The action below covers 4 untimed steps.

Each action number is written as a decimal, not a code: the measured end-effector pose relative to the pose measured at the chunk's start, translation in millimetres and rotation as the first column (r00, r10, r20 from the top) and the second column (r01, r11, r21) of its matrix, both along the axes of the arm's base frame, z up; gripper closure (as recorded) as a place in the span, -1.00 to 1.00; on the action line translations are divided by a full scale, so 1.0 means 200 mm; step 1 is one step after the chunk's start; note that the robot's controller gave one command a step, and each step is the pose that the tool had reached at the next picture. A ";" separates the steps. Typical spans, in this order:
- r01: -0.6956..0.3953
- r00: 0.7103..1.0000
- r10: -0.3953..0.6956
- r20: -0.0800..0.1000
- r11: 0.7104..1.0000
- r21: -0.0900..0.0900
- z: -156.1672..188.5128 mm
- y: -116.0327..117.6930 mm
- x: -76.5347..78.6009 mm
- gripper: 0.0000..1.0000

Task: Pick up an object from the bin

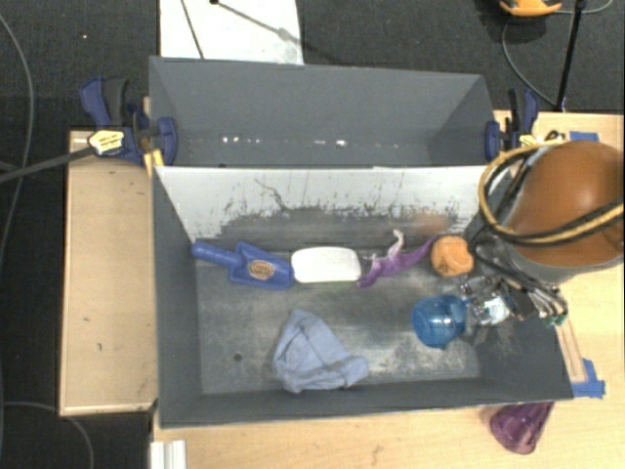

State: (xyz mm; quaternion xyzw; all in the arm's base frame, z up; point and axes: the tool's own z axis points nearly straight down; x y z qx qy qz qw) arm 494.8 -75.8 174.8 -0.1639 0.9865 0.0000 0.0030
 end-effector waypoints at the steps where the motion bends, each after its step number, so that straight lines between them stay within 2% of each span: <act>1: 0.044 0.999 -0.044 0.010 0.999 0.000 -0.21 -0.12 0.07 1.00; 2: 0.059 0.998 -0.059 0.008 0.998 0.000 -0.29 -0.16 0.08 1.00; 3: -0.008 1.000 0.008 0.002 1.000 0.001 -0.13 -0.16 0.11 1.00; 4: 0.060 0.998 -0.060 0.006 0.998 0.001 0.12 -0.18 0.08 1.00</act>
Offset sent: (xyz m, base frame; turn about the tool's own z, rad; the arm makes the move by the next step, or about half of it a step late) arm -0.0189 0.0145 0.1333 0.0250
